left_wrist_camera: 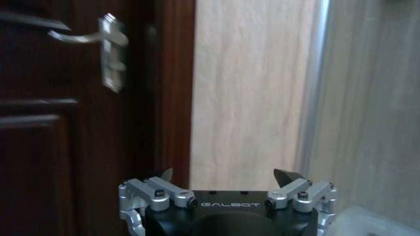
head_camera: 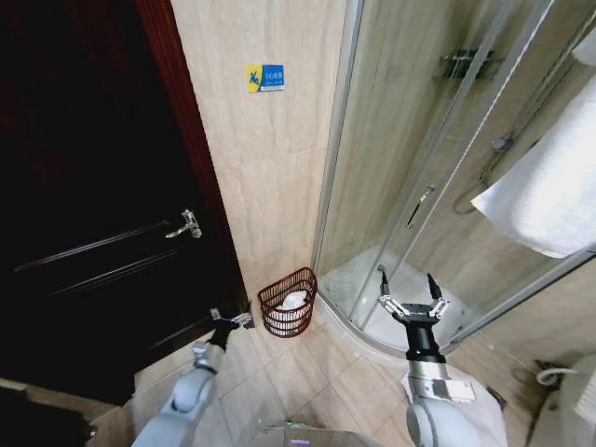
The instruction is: Discard the used towel into the hamper.
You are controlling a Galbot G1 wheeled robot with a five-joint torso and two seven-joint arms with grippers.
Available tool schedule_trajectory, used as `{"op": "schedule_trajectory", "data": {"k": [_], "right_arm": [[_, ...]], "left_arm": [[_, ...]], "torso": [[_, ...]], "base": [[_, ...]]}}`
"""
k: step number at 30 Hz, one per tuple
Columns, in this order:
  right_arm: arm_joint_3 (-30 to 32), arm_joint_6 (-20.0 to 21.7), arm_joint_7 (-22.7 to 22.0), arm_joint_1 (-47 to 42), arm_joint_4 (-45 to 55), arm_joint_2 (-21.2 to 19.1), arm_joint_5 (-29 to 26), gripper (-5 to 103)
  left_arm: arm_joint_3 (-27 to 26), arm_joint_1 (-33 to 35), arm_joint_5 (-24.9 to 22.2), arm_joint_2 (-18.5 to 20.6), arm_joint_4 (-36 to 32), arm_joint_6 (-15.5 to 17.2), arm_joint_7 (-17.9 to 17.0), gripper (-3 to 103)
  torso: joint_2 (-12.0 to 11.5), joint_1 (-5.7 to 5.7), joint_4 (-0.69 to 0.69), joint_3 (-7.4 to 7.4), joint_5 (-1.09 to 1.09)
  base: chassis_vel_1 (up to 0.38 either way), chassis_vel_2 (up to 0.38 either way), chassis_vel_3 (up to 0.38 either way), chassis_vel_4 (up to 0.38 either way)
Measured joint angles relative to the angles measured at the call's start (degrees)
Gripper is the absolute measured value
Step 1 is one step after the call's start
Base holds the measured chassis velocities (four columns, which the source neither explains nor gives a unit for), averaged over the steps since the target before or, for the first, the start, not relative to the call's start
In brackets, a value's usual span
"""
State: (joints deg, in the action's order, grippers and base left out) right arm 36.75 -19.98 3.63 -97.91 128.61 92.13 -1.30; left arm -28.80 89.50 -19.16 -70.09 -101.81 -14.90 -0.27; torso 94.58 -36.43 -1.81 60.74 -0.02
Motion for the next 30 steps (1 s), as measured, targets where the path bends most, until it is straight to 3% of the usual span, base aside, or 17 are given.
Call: {"op": "schedule_trajectory", "data": {"k": [8, 12, 18, 21, 22, 23, 25, 30], "right_arm": [[0.03, 0.47, 0.32, 0.02, -0.64, 0.00, -0.82, 100], [0.11, 1.28, 0.40, -0.33, -0.42, 0.00, -1.29, 100], [0.36, 2.67, 0.42, -0.51, 0.13, 0.00, -1.66, 100], [0.32, 3.08, 0.41, -0.56, 0.59, 0.00, -1.67, 100], [0.26, 3.40, 0.39, -0.53, 0.90, 0.00, -1.69, 100], [0.26, 3.40, 0.39, -0.53, 0.90, 0.00, -1.69, 100], [0.27, 3.67, 0.34, -0.25, 0.99, 0.00, -1.73, 100], [0.60, 3.81, 0.26, -0.12, 0.99, 0.00, -2.12, 100]], "left_arm": [[-7.82, 6.81, 3.07, -3.42, -8.04, 0.85, 0.66, 99], [-8.72, 8.67, 3.76, -4.18, -10.70, 1.96, 0.71, 99], [-8.58, 10.75, 4.74, -6.84, -18.59, 10.74, -1.57, 96], [-8.71, 10.93, 5.27, -8.00, -21.58, 13.51, -1.58, 100], [-9.07, 11.04, 5.82, -9.18, -24.68, 17.01, -1.11, 100], [-9.07, 11.04, 5.82, -9.18, -24.68, 17.01, -1.11, 100], [-9.98, 11.25, 6.76, -10.88, -30.19, 22.02, 1.09, 100], [-10.56, 11.42, 7.00, -11.97, -35.09, 25.55, 2.78, 100]], "torso": [[0.00, -0.01, 0.01, 0.01, 0.02], [0.00, 0.00, 0.01, 0.01, 0.01], [0.00, -0.01, 0.01, 0.01, 0.02], [0.00, -0.01, 0.01, 0.01, 0.02], [0.00, -0.01, 0.01, 0.01, 0.02], [0.00, -0.01, 0.01, 0.01, 0.02], [0.00, -0.01, 0.01, 0.01, 0.03], [0.00, -0.01, 0.01, 0.01, 0.03]], "base": [[0.000, 0.000, 0.000, 0.000], [0.000, 0.000, 0.000, 0.000], [0.000, 0.000, 0.000, 0.000], [0.000, 0.000, 0.000, 0.000], [0.000, 0.000, 0.000, 0.000], [0.000, 0.000, 0.000, 0.000], [0.000, 0.000, 0.000, 0.000], [0.000, 0.000, 0.000, 0.000]]}}
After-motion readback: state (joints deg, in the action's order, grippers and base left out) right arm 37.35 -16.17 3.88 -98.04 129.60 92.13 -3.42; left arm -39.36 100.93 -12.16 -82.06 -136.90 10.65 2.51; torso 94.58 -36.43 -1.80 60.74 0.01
